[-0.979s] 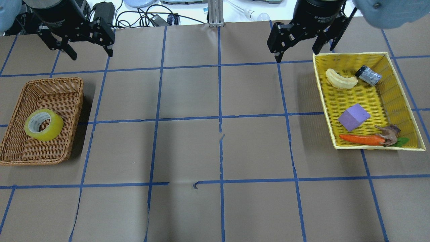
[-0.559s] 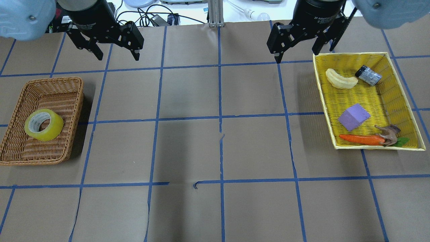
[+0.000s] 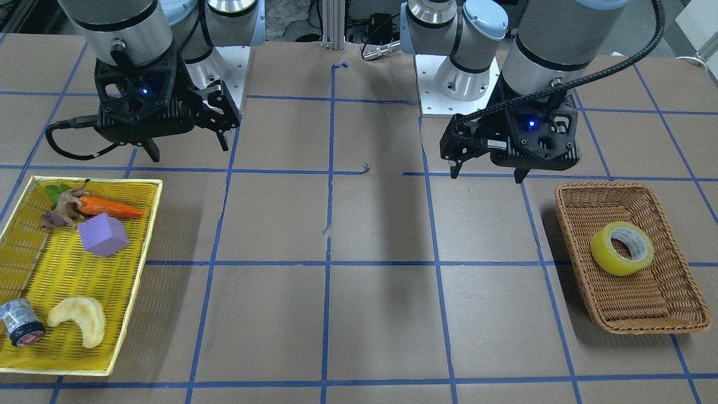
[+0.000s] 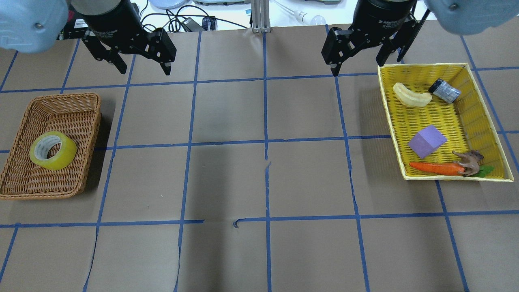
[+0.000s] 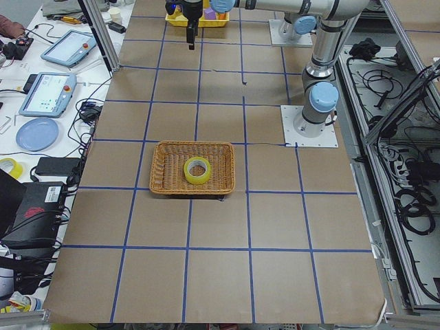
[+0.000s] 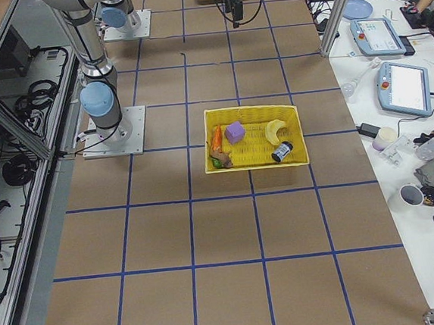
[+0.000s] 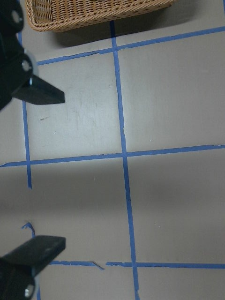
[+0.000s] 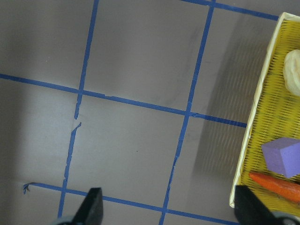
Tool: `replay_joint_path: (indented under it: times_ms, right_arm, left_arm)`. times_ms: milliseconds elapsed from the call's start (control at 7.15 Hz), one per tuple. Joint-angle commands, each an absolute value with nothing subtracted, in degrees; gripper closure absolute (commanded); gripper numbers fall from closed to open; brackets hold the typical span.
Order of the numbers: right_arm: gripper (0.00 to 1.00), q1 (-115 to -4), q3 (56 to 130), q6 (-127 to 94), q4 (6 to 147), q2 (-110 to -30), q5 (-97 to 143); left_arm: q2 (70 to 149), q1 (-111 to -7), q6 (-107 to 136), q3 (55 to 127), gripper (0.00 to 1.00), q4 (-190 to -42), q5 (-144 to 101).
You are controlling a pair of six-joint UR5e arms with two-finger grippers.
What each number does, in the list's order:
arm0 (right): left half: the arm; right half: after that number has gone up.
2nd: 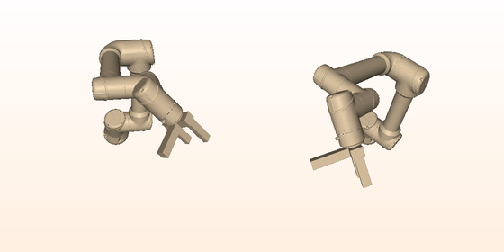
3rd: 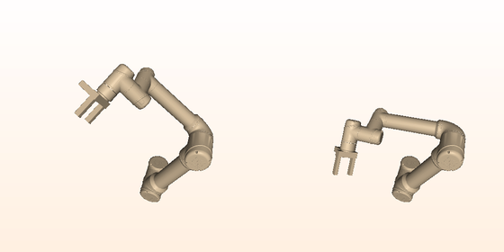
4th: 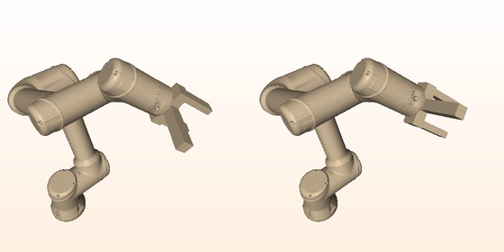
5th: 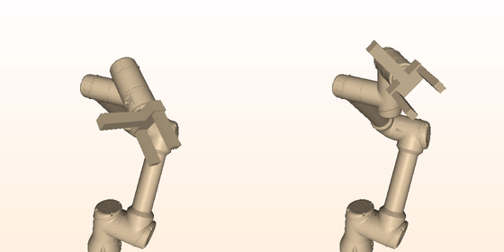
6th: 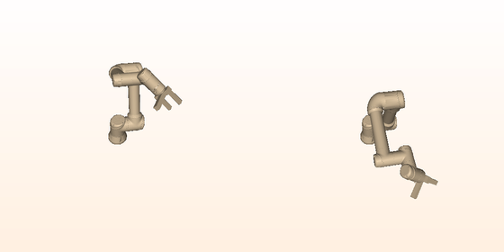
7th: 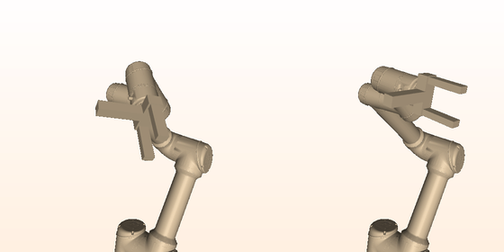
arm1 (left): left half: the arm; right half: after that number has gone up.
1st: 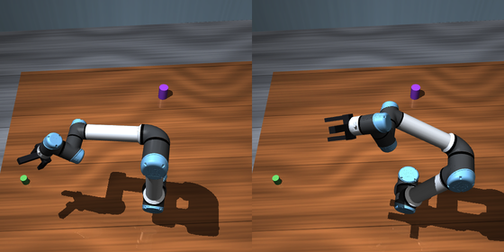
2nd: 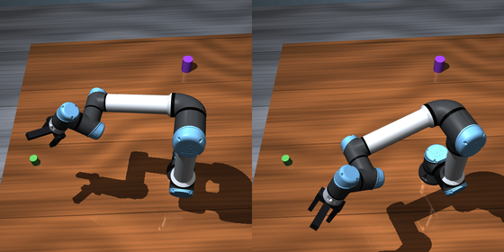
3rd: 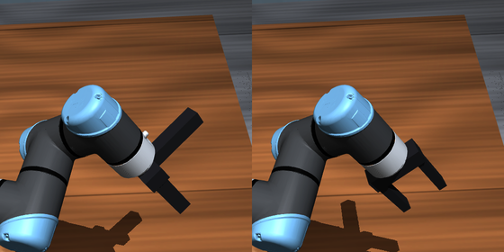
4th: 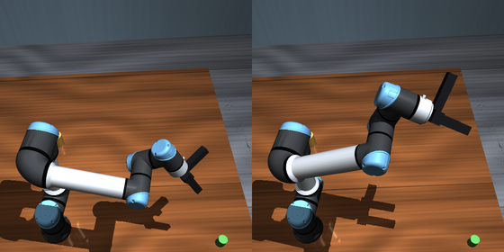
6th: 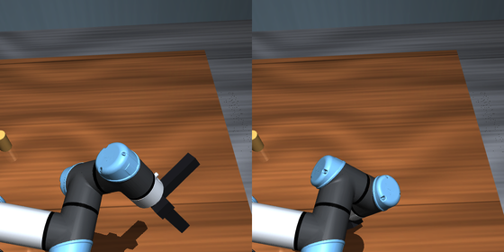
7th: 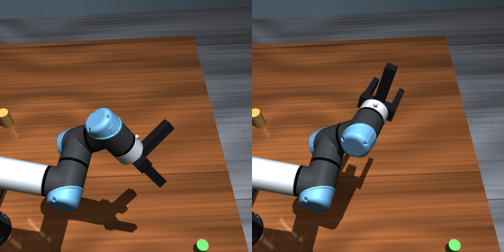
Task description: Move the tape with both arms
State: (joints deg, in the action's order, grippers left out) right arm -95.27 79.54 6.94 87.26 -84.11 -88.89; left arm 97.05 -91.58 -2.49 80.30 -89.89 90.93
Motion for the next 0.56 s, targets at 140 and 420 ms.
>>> replay_joint_path:
  times_ms: [140, 420]
  right_arm:
    - [0.0, -95.3, 79.5, 6.9, 87.3, -84.1, -89.0]
    - [0.0, -95.3, 79.5, 6.9, 87.3, -84.1, -89.0]
  left_arm:
    - [96.1, -88.6, -3.5, 80.7, 0.0, -90.3, 90.4]
    - [95.3, -88.6, -3.4, 82.5, 0.0, -90.1, 89.8]
